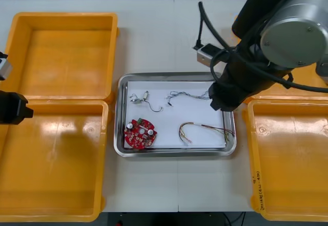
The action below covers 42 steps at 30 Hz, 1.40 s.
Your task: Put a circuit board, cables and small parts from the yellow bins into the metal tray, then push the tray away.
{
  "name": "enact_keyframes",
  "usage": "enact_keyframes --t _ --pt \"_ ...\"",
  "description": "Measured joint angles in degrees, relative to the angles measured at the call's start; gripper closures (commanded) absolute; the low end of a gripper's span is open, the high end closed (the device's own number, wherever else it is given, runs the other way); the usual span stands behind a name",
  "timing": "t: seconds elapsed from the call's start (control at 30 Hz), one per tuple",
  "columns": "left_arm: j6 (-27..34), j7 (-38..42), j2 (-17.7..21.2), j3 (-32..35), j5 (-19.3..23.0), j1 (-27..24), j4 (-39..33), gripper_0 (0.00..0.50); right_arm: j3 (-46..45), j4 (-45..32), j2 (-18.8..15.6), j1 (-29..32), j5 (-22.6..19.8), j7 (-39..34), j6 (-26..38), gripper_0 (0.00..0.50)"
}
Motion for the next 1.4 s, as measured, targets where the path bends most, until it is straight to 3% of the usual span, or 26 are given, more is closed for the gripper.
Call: enact_keyframes --t 0.33,0.57,0.73,0.97,1.4 --pt "0.0 0.0 0.0 0.0 0.9 2.1 -2.3 0.000 11.3 -0.3 3.1 -4.5 2.0 0.0 -5.3 0.000" --pt "0.0 0.0 0.0 0.0 0.9 2.9 -2.9 0.000 18.7 -0.4 3.4 -6.1 2.3 0.8 -11.5 0.000" --pt "0.0 0.0 0.0 0.0 0.9 2.9 -2.9 0.000 23.0 -1.5 3.6 -6.7 5.0 1.7 -12.5 0.000" --pt "0.0 0.0 0.0 0.0 1.0 2.9 -2.9 0.000 26.3 -1.9 4.1 -7.3 6.6 14.1 -12.6 0.000" --pt "0.0 0.0 0.0 0.0 1.0 2.9 -2.9 0.000 32.4 -1.9 6.5 -7.3 13.8 18.5 -14.6 0.000"
